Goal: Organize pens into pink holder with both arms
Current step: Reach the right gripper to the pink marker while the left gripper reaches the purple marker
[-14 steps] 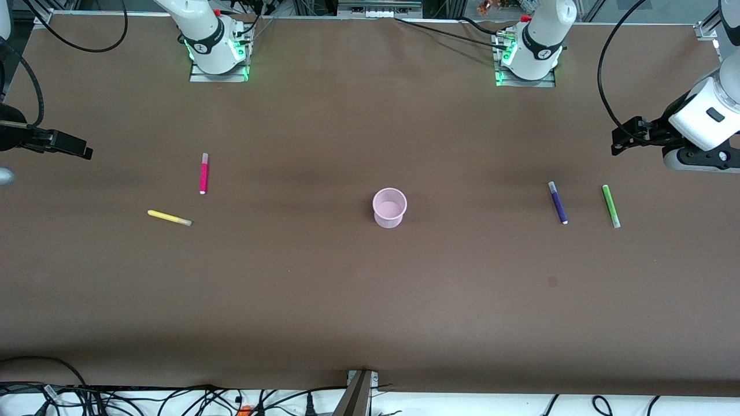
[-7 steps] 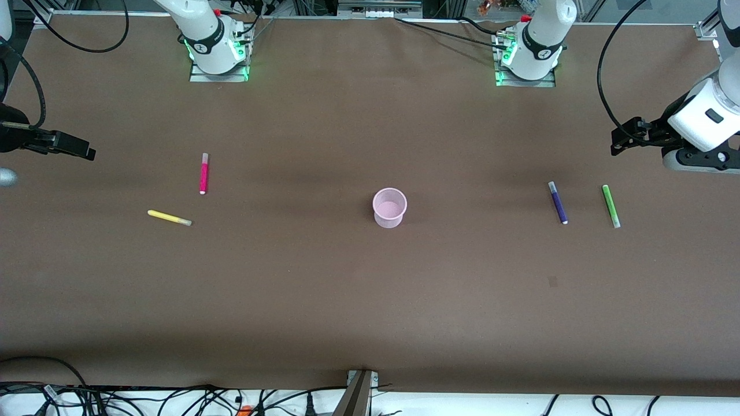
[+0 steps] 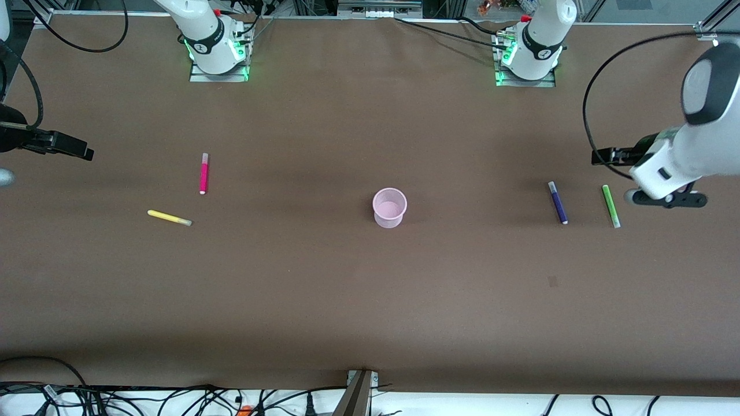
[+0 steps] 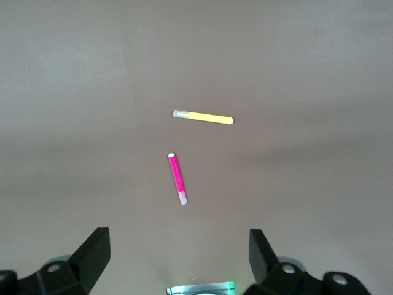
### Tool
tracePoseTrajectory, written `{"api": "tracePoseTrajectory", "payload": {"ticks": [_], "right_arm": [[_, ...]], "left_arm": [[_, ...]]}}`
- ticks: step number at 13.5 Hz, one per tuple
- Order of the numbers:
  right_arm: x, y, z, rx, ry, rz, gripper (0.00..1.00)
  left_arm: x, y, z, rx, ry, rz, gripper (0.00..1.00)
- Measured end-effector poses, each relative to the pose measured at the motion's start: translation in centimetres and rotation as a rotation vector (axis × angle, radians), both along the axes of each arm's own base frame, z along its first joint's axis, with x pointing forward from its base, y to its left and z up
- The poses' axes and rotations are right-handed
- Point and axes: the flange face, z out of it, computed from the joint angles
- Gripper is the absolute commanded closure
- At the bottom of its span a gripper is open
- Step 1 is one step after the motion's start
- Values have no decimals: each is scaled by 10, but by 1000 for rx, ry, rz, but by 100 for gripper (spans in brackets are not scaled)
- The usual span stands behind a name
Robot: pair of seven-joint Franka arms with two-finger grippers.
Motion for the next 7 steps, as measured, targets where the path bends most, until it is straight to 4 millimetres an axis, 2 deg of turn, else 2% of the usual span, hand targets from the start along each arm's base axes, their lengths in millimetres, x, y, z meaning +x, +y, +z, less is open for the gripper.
{"api": "tracePoseTrajectory", "payload": {"ticks": [3, 5, 7], "right_arm": [[1, -2, -5, 0, 11, -4, 1], [3, -2, -20, 3, 43, -5, 0], [7, 0, -37, 2, 75, -11, 0]], "left_arm": [[19, 15, -77, 9, 60, 43, 0], [31, 22, -114, 32, 33, 36, 0], [38, 23, -142, 46, -21, 19, 0]]}}
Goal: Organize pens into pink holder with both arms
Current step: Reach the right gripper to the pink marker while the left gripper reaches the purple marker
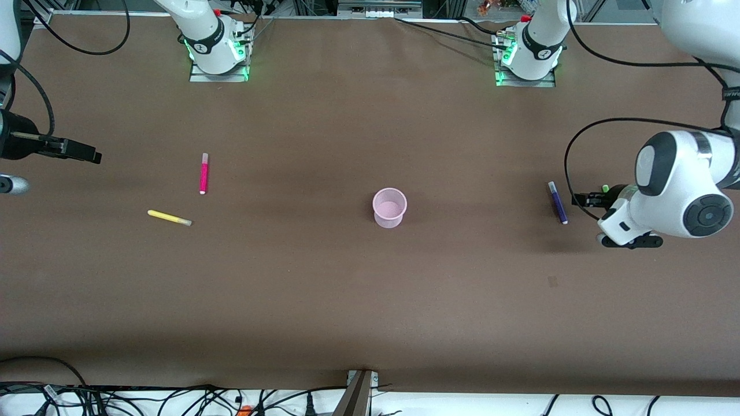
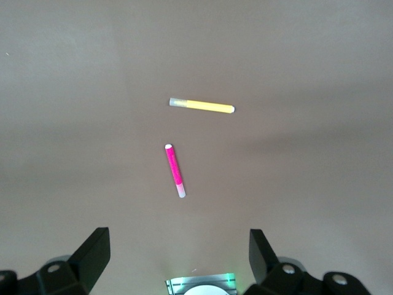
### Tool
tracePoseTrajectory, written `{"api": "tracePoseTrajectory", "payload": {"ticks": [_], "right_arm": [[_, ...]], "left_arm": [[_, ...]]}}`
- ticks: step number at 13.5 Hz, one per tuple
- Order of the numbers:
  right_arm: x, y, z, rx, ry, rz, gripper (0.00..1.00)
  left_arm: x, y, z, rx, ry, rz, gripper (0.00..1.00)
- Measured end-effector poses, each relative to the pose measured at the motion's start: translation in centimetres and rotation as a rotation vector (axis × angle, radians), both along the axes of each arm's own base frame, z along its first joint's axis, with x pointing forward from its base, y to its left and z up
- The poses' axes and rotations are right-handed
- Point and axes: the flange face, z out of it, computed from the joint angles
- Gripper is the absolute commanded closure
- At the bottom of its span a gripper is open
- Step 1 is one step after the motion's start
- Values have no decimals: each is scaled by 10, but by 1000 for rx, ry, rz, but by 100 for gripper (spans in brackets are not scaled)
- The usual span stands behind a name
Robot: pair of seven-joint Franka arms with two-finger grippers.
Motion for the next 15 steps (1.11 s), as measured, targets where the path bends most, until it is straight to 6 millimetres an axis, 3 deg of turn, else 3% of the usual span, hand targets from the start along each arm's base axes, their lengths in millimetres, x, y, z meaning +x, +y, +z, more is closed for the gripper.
{"api": "tracePoseTrajectory", "payload": {"ticks": [3, 6, 10, 11, 12, 13, 15], "right_arm": [[8, 7, -37, -7, 54, -16, 1], [8, 14, -102, -8, 72, -12, 1], [-12, 38, -185, -3, 91, 20, 1], [-19, 42, -202, -4, 101, 24, 1], [-27, 43, -219, -4, 105, 25, 1], [-34, 44, -233, -4, 103, 25, 1], [-46, 47, -258, -7, 77, 32, 1]], "left_arm": [[-11, -2, -45, -6, -75, -16, 0], [-33, 2, -89, -18, -143, -16, 0], [-53, -2, -121, -32, -243, -26, 0], [-58, -3, -126, -33, -254, -23, 14], [-61, -3, -129, -33, -256, -16, 37], [-62, -3, -130, -32, -256, -11, 45], [-63, -1, -131, -29, -254, 1, 46]]}}
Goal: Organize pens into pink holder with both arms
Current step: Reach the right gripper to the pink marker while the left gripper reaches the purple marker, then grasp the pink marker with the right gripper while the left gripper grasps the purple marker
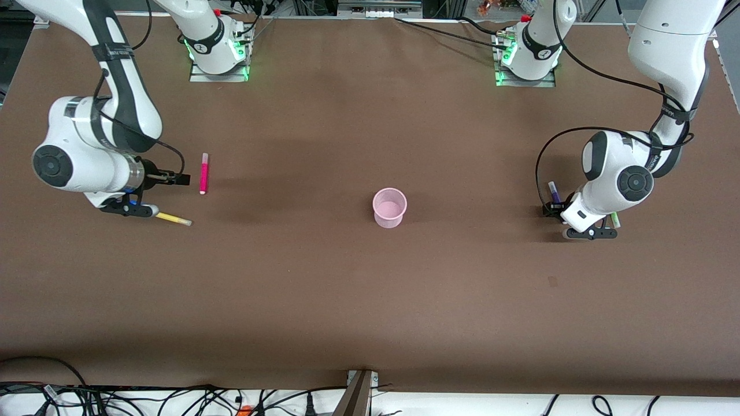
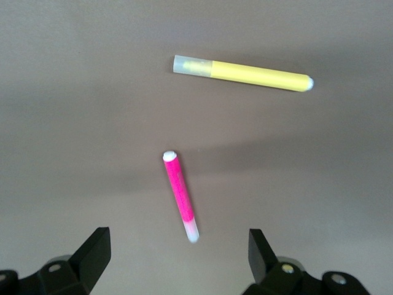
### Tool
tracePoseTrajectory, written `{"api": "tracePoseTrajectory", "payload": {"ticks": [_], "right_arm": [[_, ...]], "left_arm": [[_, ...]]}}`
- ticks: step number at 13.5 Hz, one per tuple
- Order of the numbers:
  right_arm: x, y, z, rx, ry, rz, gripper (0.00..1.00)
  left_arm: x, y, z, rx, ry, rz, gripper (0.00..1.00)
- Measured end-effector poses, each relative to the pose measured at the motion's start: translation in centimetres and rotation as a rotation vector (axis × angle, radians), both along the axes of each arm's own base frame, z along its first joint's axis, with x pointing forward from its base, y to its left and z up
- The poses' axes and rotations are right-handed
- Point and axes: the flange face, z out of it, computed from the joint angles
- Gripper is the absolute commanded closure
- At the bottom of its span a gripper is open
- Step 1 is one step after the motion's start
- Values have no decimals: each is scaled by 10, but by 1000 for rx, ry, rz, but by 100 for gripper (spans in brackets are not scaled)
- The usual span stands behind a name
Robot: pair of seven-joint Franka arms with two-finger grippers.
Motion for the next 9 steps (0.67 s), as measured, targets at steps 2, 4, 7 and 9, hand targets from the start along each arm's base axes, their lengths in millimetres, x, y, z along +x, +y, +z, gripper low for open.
{"api": "tracePoseTrajectory", "payload": {"ticks": [2, 4, 7, 9], "right_arm": [[-13, 4, -26, -2, -34, 7, 1], [-24, 4, -49, -4, -35, 7, 1], [-26, 4, -69, -7, -30, 8, 12], [-26, 3, -79, -8, -35, 8, 16]], "left_arm": [[-1, 4, -7, -1, -2, 11, 66], [0, 10, -8, -1, -10, 25, 96], [1, 19, -7, 0, -20, 39, 100], [1, 18, -6, 0, -20, 39, 100]]}}
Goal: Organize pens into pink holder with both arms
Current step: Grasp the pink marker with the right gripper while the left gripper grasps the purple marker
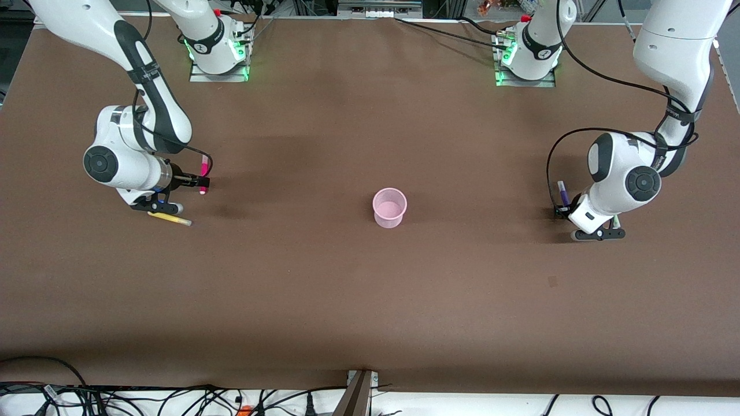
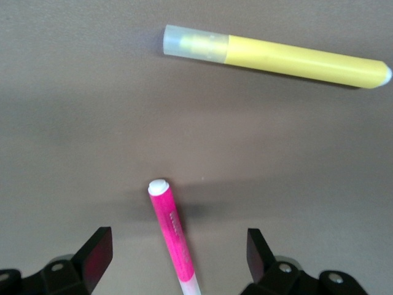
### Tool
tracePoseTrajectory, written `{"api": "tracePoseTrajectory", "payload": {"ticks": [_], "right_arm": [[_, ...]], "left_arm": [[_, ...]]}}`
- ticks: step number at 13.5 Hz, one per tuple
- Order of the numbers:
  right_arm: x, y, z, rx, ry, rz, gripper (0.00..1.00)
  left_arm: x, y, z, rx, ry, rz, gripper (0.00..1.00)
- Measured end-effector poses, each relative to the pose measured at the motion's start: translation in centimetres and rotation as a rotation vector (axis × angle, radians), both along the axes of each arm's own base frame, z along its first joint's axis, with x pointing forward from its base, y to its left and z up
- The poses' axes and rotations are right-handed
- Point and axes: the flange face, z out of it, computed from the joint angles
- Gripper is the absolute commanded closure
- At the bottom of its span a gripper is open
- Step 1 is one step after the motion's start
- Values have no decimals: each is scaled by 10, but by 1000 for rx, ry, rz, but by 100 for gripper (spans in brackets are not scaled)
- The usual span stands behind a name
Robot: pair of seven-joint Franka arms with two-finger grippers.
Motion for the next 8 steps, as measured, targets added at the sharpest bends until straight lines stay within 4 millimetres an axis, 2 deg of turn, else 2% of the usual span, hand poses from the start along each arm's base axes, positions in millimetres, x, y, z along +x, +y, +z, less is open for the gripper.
{"api": "tracePoseTrajectory", "payload": {"ticks": [2, 4, 5, 7, 8], "right_arm": [[-2, 0, -10, -2, -11, 0, 17], [-6, -1, -21, -3, -21, 0, 26], [-7, -1, -25, -4, -24, 0, 33], [-8, -1, -29, -4, -24, 0, 56], [-7, 0, -28, -4, -28, 2, 67]], "left_arm": [[2, -1, 1, -1, -5, -2, 100], [7, -2, 7, 1, 13, -3, 100], [10, -2, 12, 2, 35, -2, 75], [12, -1, 15, 4, 57, 0, 83], [11, -2, 12, 3, 63, 0, 82]]}}
